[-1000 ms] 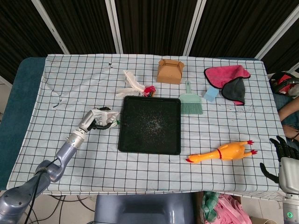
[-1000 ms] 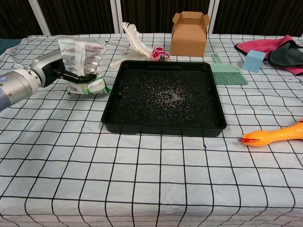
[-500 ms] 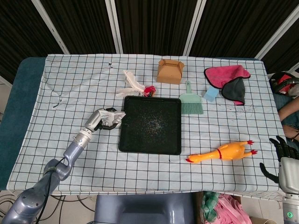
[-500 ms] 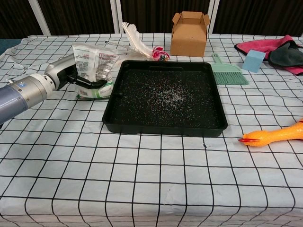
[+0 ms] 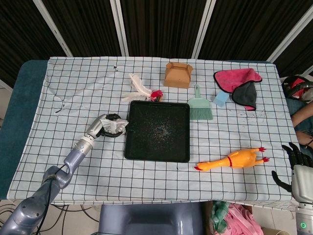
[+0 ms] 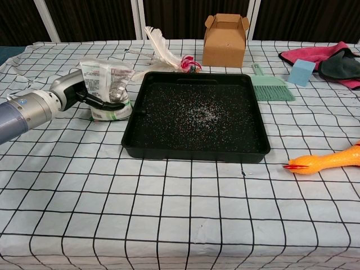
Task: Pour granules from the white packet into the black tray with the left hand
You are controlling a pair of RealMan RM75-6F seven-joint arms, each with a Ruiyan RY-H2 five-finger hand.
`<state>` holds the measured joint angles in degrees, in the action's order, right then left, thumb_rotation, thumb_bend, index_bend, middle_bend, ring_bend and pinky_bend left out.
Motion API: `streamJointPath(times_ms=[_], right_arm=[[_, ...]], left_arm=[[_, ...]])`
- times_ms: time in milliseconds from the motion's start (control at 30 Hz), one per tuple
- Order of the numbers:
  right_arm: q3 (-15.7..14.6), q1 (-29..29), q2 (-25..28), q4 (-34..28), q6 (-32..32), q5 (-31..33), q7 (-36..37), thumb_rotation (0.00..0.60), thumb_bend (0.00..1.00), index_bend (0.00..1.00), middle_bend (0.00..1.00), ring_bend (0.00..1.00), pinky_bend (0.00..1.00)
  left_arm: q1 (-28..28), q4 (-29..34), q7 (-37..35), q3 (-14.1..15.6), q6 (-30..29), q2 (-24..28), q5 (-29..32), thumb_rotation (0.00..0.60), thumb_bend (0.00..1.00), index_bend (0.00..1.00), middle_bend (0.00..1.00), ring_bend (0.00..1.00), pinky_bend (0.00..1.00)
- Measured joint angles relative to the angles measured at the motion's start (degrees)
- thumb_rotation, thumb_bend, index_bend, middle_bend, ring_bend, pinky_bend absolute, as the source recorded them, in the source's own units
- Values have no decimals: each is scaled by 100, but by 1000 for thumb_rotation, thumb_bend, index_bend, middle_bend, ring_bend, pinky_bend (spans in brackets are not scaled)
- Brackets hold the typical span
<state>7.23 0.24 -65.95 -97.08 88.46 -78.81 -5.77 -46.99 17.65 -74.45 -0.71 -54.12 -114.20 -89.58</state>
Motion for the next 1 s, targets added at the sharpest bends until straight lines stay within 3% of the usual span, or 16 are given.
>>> streamJointPath(times_ms=[167, 1000], right_arm=[[-3, 2, -4, 0, 0, -5, -8, 600, 235, 164, 78, 171, 168], [-19, 9, -18, 2, 17, -70, -22, 600, 236, 166, 78, 171, 168]], left_arm=[[-15, 17, -3, 33, -16, 55, -22, 600, 124, 320, 280, 140, 236], [186, 867, 430, -94, -547, 694, 128, 600, 124, 314, 268, 140, 217]])
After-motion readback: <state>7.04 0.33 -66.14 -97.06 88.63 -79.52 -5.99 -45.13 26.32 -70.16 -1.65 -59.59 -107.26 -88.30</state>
